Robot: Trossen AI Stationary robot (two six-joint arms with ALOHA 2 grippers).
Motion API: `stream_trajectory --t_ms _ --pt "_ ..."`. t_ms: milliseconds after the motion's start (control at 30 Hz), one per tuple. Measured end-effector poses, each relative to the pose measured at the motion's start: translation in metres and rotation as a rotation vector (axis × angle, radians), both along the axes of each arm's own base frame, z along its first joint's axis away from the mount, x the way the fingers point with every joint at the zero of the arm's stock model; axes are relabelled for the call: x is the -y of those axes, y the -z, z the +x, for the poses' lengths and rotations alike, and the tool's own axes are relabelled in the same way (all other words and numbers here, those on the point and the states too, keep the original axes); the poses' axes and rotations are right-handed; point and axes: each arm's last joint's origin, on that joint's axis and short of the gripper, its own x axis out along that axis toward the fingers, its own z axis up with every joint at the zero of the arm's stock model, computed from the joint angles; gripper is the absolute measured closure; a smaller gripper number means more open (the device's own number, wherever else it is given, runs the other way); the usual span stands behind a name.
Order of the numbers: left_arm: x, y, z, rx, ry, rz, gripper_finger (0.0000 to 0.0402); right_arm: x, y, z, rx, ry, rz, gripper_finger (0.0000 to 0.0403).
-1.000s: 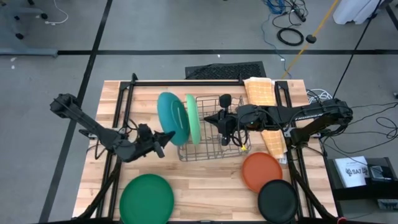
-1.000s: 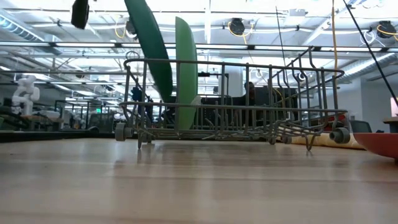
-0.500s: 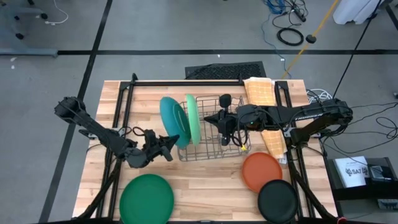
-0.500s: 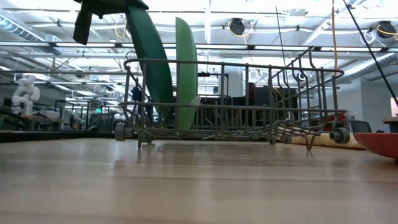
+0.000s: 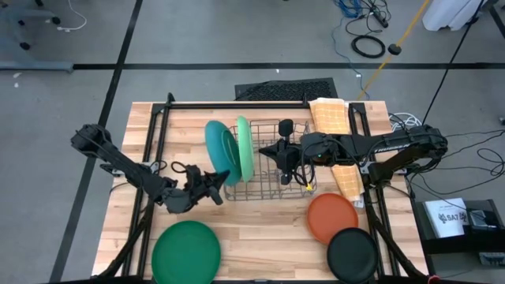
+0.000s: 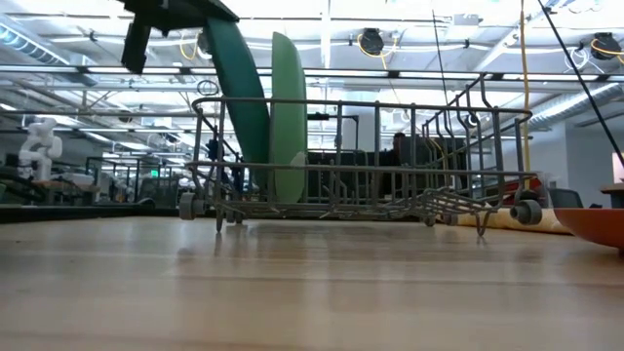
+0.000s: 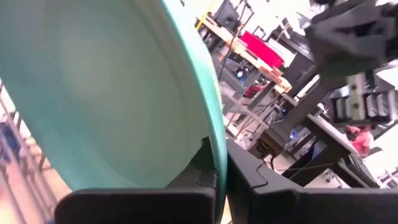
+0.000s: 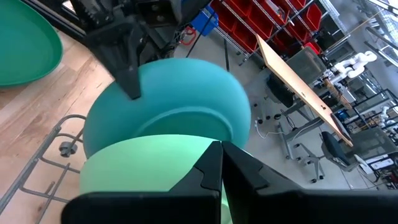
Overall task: Sort dishes
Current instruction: Put the blue plate in the dishwasher rack
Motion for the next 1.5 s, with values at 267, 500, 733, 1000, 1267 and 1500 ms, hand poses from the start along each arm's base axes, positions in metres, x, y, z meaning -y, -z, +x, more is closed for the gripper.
stream_trajectory --t_ms 267,500,733,1000,1267,1500 --pt "-0.002 -0.011 -0.003 -0.021 0.023 0.092 0.0389 0.000 0.000 0.000 0.001 0.001 0.003 0.0400" --pt "0.002 -0.004 0.003 -0.021 0.039 0.082 0.0389 0.000 0.000 0.000 0.001 0.002 0.007 0.0400" --pt "0.004 0.006 0.008 -0.054 0.037 0.101 0.0389 0.000 0.000 0.000 0.002 0.002 0.007 0.0400" --pt "0.000 0.018 0.017 -0.090 0.044 0.108 0.0389 0.000 0.000 0.000 0.006 0.001 0.008 0.0400" --pt "-0.004 0.030 0.026 -0.120 0.087 0.094 0.0390 0.000 -0.002 0.001 0.026 -0.002 0.011 0.0400" --pt "-0.003 0.018 0.025 -0.156 0.160 0.204 0.0390 0.000 -0.004 0.001 0.041 -0.002 0.013 0.0400"
